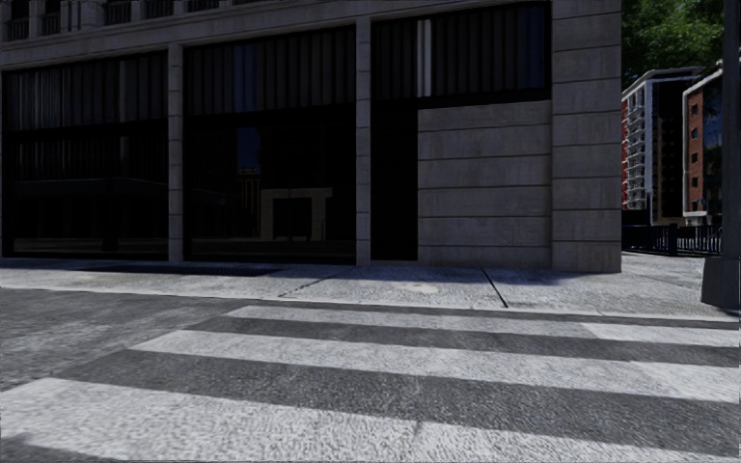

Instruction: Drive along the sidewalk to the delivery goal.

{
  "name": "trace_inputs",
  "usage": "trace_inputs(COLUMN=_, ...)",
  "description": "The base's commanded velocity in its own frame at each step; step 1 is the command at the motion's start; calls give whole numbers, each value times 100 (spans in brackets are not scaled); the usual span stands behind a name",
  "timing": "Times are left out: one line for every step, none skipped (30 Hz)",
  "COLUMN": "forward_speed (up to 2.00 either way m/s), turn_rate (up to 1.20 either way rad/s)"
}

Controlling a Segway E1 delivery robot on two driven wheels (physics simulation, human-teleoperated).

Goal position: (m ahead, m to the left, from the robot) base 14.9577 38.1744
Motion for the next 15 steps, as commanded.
trace_inputs(forward_speed=200, turn_rate=0)
trace_inputs(forward_speed=200, turn_rate=0)
trace_inputs(forward_speed=200, turn_rate=0)
trace_inputs(forward_speed=200, turn_rate=0)
trace_inputs(forward_speed=200, turn_rate=0)
trace_inputs(forward_speed=200, turn_rate=0)
trace_inputs(forward_speed=200, turn_rate=0)
trace_inputs(forward_speed=200, turn_rate=0)
trace_inputs(forward_speed=200, turn_rate=0)
trace_inputs(forward_speed=200, turn_rate=0)
trace_inputs(forward_speed=200, turn_rate=0)
trace_inputs(forward_speed=200, turn_rate=0)
trace_inputs(forward_speed=200, turn_rate=0)
trace_inputs(forward_speed=200, turn_rate=0)
trace_inputs(forward_speed=200, turn_rate=0)
